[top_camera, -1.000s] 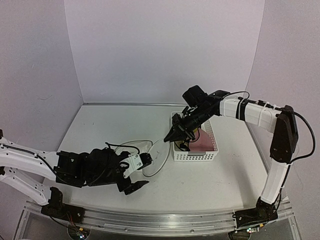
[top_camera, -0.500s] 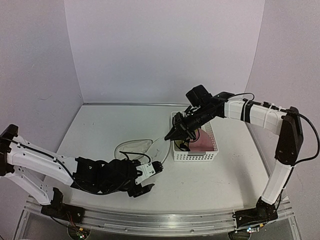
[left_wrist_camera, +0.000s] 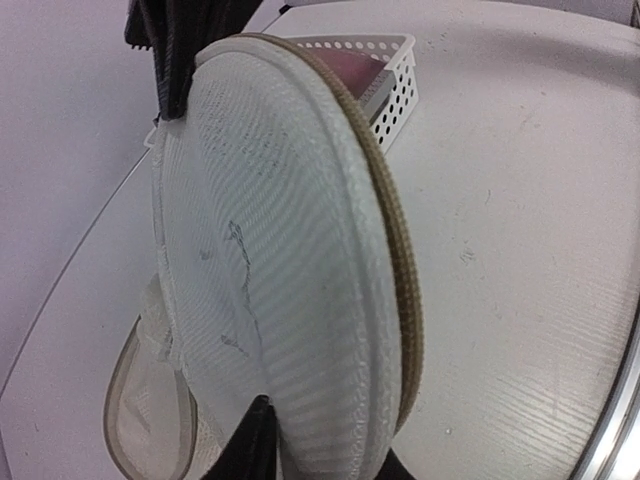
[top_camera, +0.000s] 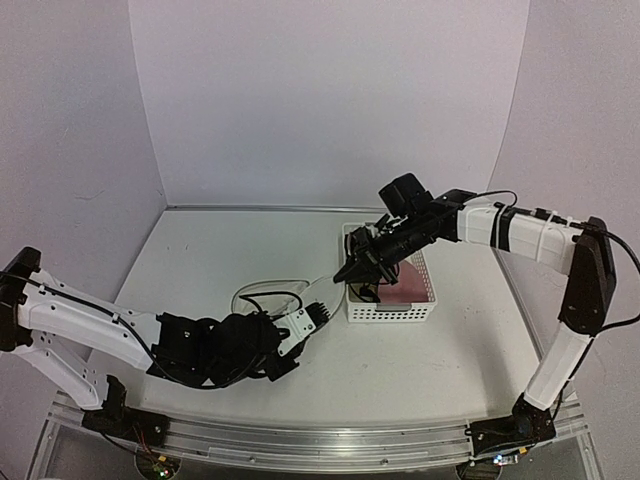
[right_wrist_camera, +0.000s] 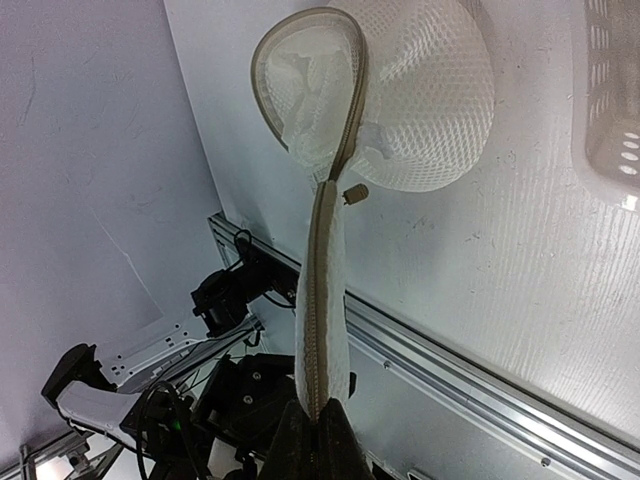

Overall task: Unzip the laundry bag and remove the bra
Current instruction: Pass from the right arm to the left, then close the laundry bag at the center of the board.

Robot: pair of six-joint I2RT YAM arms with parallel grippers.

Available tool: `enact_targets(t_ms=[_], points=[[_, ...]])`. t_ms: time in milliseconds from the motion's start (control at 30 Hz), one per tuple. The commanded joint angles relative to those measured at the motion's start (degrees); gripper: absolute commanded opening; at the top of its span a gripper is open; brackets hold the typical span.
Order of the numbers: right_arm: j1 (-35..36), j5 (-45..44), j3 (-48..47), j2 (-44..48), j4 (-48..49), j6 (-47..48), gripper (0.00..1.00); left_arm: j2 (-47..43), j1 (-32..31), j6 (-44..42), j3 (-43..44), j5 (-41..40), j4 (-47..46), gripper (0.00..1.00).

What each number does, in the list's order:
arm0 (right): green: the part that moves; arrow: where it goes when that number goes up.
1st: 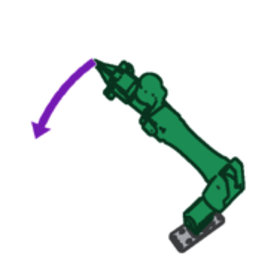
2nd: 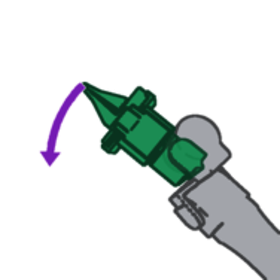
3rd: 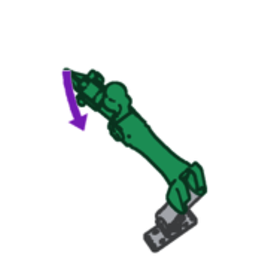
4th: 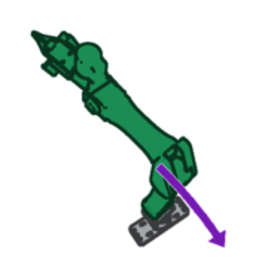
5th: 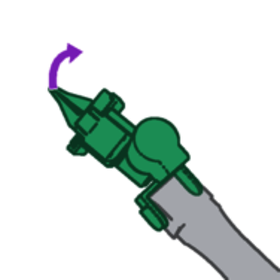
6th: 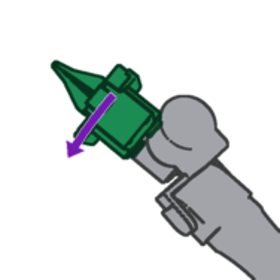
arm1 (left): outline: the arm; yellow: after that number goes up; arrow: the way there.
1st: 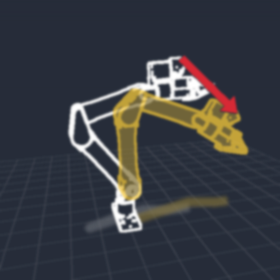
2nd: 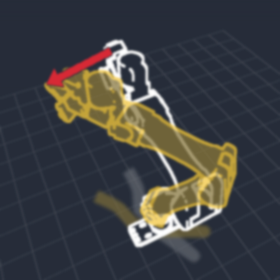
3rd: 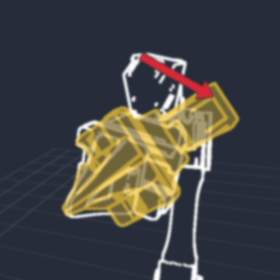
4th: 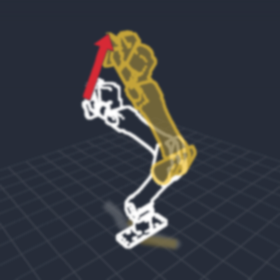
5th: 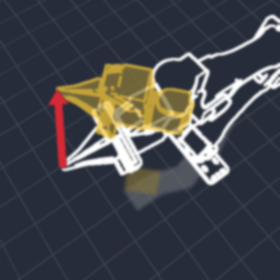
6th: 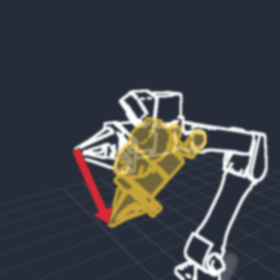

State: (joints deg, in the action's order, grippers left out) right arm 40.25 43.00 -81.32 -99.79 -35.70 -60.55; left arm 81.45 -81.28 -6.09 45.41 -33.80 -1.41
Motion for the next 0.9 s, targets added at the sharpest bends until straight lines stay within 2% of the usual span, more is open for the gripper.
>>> enact_targets(t_ms=[0,67,133,267,400,667,867], points=[[-0.1,0.7,0.7,3.5,3.3,-0.6,0.0,-0.5,-0.1,0.4,3.2,-2.3,-2.4,0.12],[-0.1,0.7,1.3,3.8,3.7,-0.7,0.0,-0.6,0.0,0.6,3.3,-2.3,-2.1,0.01],[-0.1,0.6,1.8,4.1,4.1,-0.8,0.02,-0.9,0.0,0.8,3.3,-2.2,-1.8,0.0],[-0.1,0.1,2.2,4.8,4.4,-0.5,0.21,-1.4,0.0,0.8,3.5,-2.6,-1.0,0.0],[-0.5,-0.6,2.8,6.0,4.6,0.3,0.35,-2.1,0.0,0.8,4.0,-3.2,1.0,0.0],[-2.6,-5.8,4.5,11.0,5.0,5.1,0.45,-3.0,1.7,3.1,5.4,-1.9,4.2,0.0],[-3.5,-10.5,7.8,15.2,4.9,10.6,0.49,-4.7,8.8,8.3,8.2,9.3,7.9,0.0]])
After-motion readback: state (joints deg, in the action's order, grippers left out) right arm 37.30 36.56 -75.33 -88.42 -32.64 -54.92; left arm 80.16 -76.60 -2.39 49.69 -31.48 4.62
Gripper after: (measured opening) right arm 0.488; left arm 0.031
